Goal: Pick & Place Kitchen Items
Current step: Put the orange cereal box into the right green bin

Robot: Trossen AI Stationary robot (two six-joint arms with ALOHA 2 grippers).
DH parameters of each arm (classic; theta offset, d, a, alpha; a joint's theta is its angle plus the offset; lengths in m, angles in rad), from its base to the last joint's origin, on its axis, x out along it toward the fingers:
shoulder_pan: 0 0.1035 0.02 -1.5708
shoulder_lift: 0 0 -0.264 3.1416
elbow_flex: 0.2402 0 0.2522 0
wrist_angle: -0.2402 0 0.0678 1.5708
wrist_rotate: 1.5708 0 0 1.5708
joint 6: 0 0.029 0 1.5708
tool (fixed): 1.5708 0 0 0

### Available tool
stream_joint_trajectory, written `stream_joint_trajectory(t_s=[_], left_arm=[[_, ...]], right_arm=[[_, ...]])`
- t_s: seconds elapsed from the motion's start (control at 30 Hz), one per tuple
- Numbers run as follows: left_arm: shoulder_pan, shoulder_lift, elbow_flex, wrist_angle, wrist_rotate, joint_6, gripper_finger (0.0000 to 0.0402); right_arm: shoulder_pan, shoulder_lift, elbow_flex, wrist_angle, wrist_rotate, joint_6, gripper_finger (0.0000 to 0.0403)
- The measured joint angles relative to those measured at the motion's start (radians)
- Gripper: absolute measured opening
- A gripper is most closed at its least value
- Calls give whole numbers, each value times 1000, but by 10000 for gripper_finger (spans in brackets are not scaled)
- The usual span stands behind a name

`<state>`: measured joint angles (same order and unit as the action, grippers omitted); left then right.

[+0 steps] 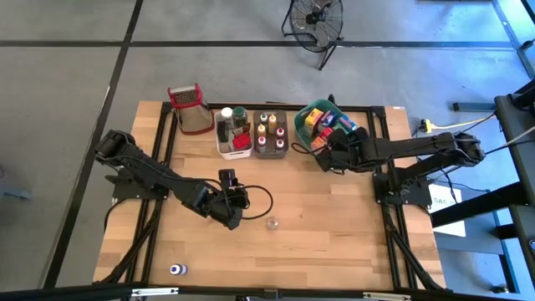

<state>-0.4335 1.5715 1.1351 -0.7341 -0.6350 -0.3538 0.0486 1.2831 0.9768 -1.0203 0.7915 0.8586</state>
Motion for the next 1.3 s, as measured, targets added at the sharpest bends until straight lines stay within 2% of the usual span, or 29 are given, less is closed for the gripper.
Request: stream_joint_trajectory(t_s=[0.17, 0.7, 1.03, 1.3], left_arm=[[0, 0, 0, 0, 0, 0, 260], [0, 0, 0, 0, 0, -2, 261], [0, 0, 0, 0, 0, -2, 260], [10, 0, 0, 0, -2, -1, 260]], right_arm=[[-1, 0, 0, -2, -32, -2, 305], [-2, 0, -1, -38, -34, -2, 305], [-37, 1, -108, 19, -9, -7, 305], [-35, 2, -98, 42, 16, -44, 305]])
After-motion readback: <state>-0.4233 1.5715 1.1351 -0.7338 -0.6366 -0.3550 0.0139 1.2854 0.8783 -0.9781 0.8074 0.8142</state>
